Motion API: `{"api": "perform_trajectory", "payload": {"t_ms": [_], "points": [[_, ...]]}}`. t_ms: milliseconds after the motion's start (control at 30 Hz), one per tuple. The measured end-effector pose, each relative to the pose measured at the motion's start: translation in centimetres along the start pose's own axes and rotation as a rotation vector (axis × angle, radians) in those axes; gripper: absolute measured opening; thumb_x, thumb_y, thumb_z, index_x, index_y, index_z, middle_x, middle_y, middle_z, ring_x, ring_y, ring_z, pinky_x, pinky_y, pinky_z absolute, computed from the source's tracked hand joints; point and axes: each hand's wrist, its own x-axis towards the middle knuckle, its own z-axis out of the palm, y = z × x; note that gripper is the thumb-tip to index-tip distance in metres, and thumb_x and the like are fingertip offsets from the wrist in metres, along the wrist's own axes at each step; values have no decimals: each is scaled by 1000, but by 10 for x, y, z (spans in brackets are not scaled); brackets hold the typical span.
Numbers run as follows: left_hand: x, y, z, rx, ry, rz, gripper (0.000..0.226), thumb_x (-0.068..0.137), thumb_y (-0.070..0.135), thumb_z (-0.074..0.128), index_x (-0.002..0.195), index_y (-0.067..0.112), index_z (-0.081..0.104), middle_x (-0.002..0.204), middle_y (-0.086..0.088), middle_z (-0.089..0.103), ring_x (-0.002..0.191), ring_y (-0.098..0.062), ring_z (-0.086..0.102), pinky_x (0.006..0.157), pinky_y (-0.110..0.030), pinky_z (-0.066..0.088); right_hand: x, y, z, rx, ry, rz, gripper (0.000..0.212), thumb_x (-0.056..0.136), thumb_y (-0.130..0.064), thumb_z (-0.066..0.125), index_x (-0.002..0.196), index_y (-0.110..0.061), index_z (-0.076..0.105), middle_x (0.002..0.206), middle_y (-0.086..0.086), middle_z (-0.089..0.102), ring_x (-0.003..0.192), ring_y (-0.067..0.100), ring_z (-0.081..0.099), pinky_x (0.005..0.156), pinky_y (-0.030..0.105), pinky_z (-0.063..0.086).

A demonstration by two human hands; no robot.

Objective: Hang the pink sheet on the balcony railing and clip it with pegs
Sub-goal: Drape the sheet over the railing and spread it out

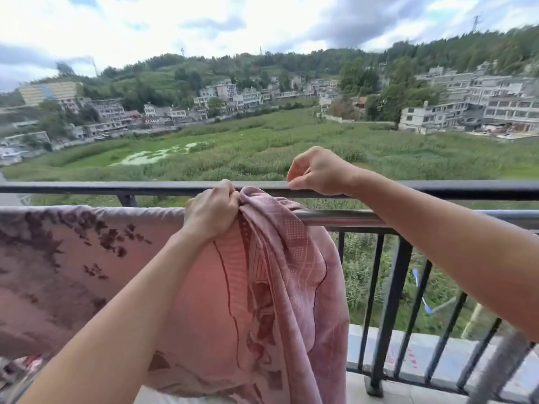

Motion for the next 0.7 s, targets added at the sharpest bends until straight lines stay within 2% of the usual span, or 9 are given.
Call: {"api": "perform_trajectory", "payload": {"t_ms": [67, 133, 267, 333, 433, 533, 633, 700], "points": [[0, 1, 0, 15, 25, 39, 27, 100, 35, 36, 97, 14, 53, 108, -17, 66, 101, -36, 59, 76, -41, 35, -24, -10, -6, 175, -127, -62, 16, 82, -23, 77, 97, -17, 76, 90, -6, 74, 80, 7, 68, 71, 24, 54], [0, 4, 0, 23, 37, 62, 28, 100, 37, 35, 93, 15, 51, 106, -17, 66, 100, -36, 59, 73, -39, 33, -40, -15, -3, 183, -212, -93, 21, 78, -27, 80, 97, -19, 77, 92, -5, 76, 84, 12, 70, 74, 26, 56], [-3, 8, -3, 7, 61, 97, 41, 102, 47, 27, 87, 17, 51, 100, -14, 67, 93, -34, 60, 73, -39, 33, -48, -9, 3, 143, 24, -135, 11, 79, -23, 80, 83, -13, 80, 73, -1, 75, 64, 9, 67, 66, 25, 55], [-5, 7, -4, 1, 72, 103, 45, 102, 50, 24, 86, 18, 52, 99, -14, 67, 92, -34, 60, 75, -41, 36, -53, 0, -5, 110, 36, -87, 10, 84, -20, 76, 83, -10, 78, 71, 0, 73, 58, 4, 62, 59, 21, 50], [-3, 10, -5, 13, 66, 116, 48, 101, 51, 22, 87, 18, 54, 100, -14, 67, 94, -34, 61, 76, -41, 37, -60, 9, -14, 123, 14, -9, 10, 87, -20, 73, 91, -11, 75, 82, 1, 74, 69, 6, 64, 68, 23, 50], [-1, 13, -5, 15, 56, 115, 49, 101, 52, 22, 89, 18, 56, 103, -15, 68, 96, -35, 61, 74, -40, 35, -58, -8, -5, 170, -71, 19, 19, 84, -26, 76, 100, -15, 77, 91, -5, 75, 77, 2, 66, 71, 16, 53], [0, 11, -7, 17, 70, 121, 50, 101, 51, 21, 91, 17, 56, 103, -16, 68, 96, -36, 61, 74, -40, 34, -49, -23, 6, 162, 32, 19, 11, 84, -24, 76, 86, -13, 80, 80, -1, 76, 73, 9, 66, 77, 28, 57], [0, 10, -8, 14, 74, 119, 51, 102, 51, 20, 90, 17, 56, 102, -16, 67, 95, -36, 61, 72, -40, 33, -51, -20, 4, 57, 86, 10, 13, 86, -27, 73, 82, -17, 78, 75, -5, 74, 71, 11, 67, 74, 34, 58]]}}
